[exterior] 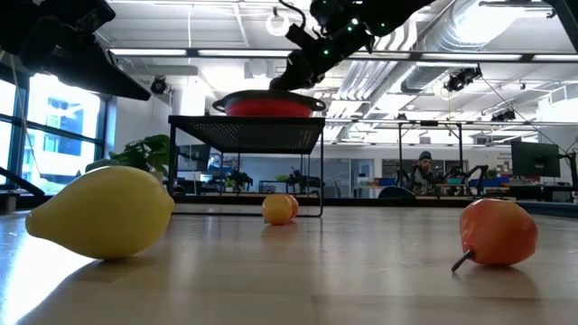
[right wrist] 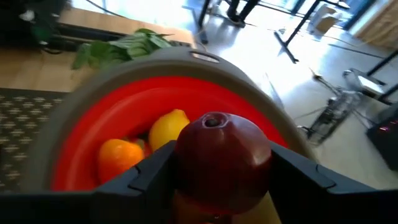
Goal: Pick & Place Fruit
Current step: Put the pomegranate into the red strainer bowl, then put the pear into the red strainer bowl
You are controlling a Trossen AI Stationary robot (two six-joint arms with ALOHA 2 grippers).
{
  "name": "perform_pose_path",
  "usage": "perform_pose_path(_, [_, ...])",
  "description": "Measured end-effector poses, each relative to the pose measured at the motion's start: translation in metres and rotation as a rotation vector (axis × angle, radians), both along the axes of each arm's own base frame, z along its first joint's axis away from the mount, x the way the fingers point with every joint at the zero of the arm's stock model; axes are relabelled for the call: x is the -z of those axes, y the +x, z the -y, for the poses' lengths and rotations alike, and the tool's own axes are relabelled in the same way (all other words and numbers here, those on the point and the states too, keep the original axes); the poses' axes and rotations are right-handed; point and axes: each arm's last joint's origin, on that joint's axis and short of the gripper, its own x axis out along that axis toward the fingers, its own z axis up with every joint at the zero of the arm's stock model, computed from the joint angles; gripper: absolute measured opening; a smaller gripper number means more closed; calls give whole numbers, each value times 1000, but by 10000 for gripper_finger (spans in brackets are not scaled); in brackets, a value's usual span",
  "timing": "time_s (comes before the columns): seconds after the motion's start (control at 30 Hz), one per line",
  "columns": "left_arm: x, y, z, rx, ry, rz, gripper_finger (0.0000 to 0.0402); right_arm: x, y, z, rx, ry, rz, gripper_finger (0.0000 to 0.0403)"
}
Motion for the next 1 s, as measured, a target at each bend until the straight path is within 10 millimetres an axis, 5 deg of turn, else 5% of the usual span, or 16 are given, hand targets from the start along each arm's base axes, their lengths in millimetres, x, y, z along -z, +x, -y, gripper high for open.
perform_pose_path(0.3, [0,0,0,0,0,0,3,-3,2,-7,13,-37,-11,284])
perform_pose_path(0.47, [0,0,0,1,0,-1,3,-12,-5,-15,80,-61,-50,292])
perform_pose_path(1.0, [0,0,0,3,-1,-1,3,-74,-61,-79,83,-37,-101,169])
